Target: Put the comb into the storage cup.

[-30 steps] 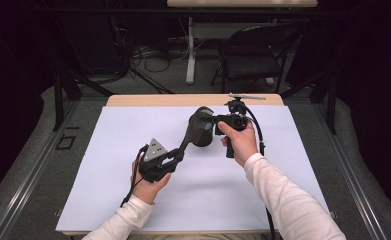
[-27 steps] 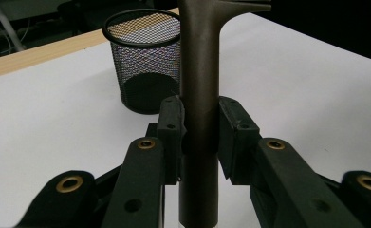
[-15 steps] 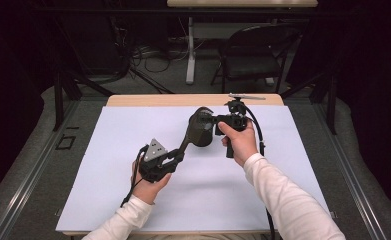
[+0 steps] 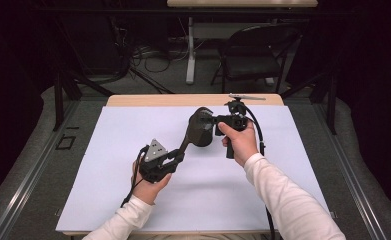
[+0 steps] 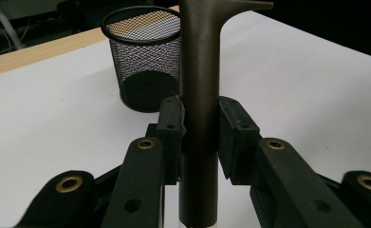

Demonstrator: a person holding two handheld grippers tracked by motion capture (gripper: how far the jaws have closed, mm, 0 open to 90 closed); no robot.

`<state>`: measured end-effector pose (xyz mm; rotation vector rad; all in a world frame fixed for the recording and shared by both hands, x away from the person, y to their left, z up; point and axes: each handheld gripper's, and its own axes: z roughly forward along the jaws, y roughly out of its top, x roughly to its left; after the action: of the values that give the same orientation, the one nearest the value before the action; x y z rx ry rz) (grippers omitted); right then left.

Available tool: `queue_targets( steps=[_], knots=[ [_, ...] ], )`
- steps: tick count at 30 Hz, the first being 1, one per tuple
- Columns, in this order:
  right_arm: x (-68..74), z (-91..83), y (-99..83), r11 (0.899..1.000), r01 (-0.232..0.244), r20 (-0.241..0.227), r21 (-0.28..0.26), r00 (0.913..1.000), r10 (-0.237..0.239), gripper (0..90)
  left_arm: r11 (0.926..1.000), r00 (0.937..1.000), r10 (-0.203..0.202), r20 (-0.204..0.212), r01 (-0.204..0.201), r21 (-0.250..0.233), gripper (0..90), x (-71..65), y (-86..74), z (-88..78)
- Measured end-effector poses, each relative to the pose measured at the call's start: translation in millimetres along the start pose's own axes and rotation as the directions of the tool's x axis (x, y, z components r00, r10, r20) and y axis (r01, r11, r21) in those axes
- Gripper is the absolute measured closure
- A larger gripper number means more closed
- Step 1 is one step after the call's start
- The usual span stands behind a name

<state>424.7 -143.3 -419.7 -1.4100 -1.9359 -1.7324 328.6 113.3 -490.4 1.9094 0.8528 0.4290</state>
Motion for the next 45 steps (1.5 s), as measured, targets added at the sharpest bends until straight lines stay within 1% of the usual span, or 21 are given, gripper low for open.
queue_targets(
  steps=[20, 26, 28, 30, 45],
  knots=[
    [0.1, 0.2, -0.2, 1.000, 0.000, -0.008, -0.001, 1.0000, 0.000, 86.7, 1.0000, 1.0000, 0.003, -0.003, -0.003, -0.007, 72.2, 0.8, -0.5, -0.3],
    [-0.4, 0.3, -0.7, 1.000, -0.007, -0.010, -0.002, 0.9999, 0.007, 86.7, 1.0000, 1.0000, 0.002, -0.004, -0.002, -0.007, 72.1, 1.1, -0.7, -0.1],
    [-1.1, 0.6, -1.2, 1.000, -0.009, -0.014, -0.010, 0.9999, 0.009, 86.7, 1.0000, 1.0000, 0.001, -0.003, -0.001, -0.007, 72.1, 1.1, -0.7, 0.0],
    [-1.5, 0.3, -1.5, 1.000, -0.018, -0.019, -0.010, 0.9997, 0.018, 86.7, 1.0000, 1.0000, 0.000, -0.005, 0.000, -0.008, 72.0, 1.1, -0.8, 0.1],
    [-2.0, 0.4, -2.1, 0.999, -0.032, -0.033, -0.013, 0.9990, 0.031, 86.7, 0.9999, 0.9999, -0.011, -0.004, 0.011, -0.008, 71.0, 2.9, -1.1, 0.1]
  ],
)
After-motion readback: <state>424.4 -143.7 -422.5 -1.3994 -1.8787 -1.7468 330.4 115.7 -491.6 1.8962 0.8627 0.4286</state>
